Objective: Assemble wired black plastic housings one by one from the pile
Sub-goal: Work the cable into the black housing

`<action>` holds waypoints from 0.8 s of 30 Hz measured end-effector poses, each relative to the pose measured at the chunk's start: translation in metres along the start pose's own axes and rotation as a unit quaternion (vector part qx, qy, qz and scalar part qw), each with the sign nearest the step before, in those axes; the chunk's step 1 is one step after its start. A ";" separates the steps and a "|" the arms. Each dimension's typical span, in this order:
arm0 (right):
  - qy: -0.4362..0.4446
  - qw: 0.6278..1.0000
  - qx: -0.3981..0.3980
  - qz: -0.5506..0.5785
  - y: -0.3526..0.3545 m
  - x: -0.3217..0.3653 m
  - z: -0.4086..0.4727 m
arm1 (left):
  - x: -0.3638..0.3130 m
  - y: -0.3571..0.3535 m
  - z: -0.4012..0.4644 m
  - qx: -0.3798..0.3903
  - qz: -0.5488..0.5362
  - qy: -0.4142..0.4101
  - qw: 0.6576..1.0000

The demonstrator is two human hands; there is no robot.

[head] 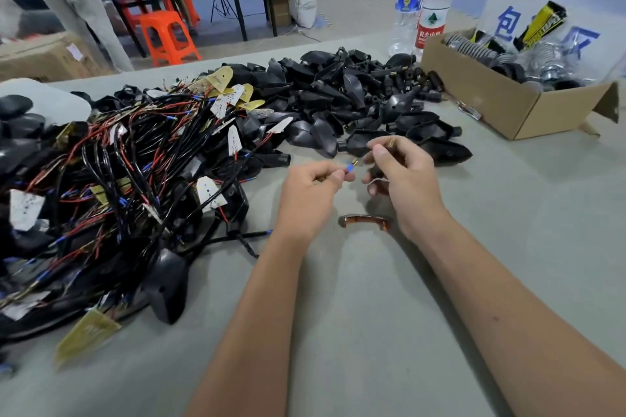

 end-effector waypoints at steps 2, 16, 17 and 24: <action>0.028 0.999 0.019 0.000 0.000 0.001 0.000 | 0.002 -0.002 -0.001 0.023 -0.022 0.006 0.999; 0.095 0.983 0.096 -0.123 -0.013 -0.004 0.002 | 0.010 0.010 0.005 -0.017 -0.093 -0.011 0.995; 0.091 0.985 0.085 -0.117 -0.012 -0.004 0.002 | 0.010 0.010 0.005 -0.010 -0.101 -0.015 0.995; 0.009 0.999 -0.002 0.037 0.003 -0.003 0.007 | 0.011 0.007 0.006 0.010 -0.132 -0.009 0.991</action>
Point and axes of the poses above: each hand's wrist, its own z-axis towards the middle knuckle, its own y-axis out of the back of the hand, x = y × z, the point moved 7 cm from there along z, towards the middle knuckle, and after that the axes turned 8 degrees about -z, right-handed, at the moved point
